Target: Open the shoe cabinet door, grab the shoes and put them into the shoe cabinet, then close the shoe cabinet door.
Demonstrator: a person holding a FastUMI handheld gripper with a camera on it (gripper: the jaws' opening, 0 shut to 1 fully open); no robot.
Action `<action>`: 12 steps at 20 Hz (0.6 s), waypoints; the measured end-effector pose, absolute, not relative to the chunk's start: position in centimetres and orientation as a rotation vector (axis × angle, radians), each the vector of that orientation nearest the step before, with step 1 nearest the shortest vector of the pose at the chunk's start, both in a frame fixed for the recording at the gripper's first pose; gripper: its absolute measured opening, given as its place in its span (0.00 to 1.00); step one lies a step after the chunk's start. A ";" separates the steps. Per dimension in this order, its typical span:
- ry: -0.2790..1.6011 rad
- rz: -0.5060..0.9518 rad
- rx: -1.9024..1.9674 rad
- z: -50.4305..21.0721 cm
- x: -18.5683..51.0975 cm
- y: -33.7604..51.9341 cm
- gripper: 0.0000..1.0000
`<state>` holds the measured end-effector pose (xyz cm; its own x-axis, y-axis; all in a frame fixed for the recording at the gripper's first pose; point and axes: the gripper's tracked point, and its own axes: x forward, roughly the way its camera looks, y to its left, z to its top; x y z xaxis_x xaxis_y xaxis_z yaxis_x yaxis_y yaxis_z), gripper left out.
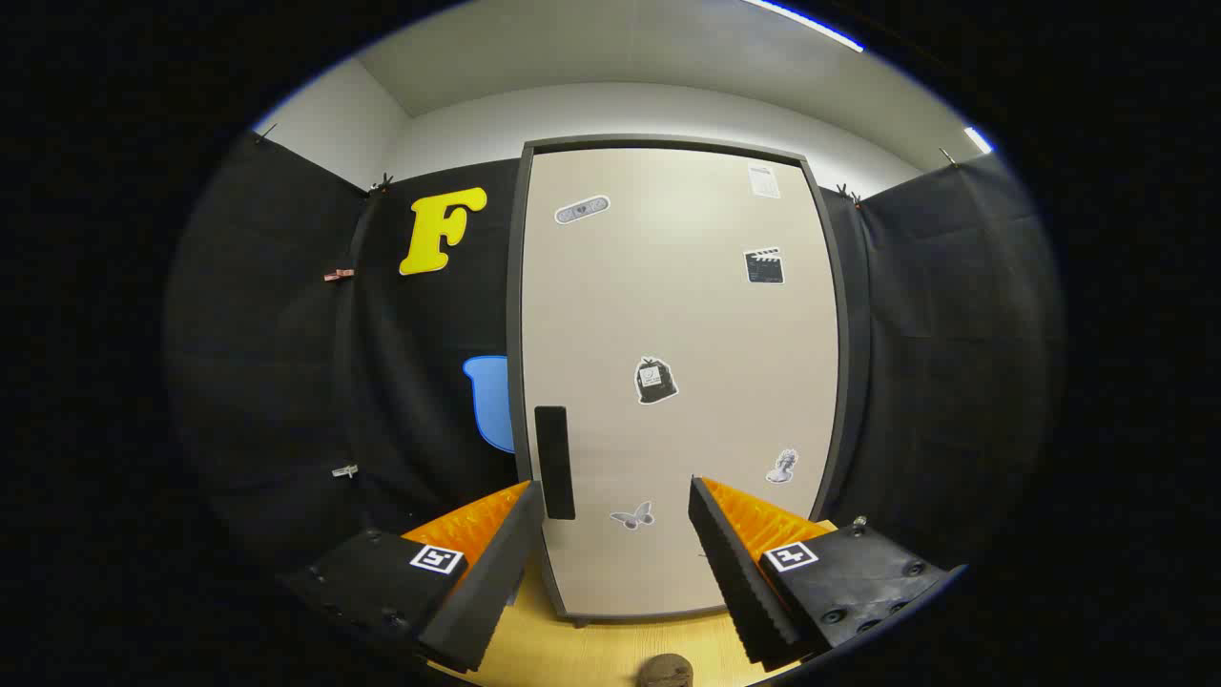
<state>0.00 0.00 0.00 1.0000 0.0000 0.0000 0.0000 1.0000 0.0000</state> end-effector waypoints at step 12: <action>0.008 0.002 0.001 -0.3 1.3 0.4 0.98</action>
<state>1.28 0.38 -0.35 1.0000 0.0017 -0.0080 -0.0017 1.0000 0.0011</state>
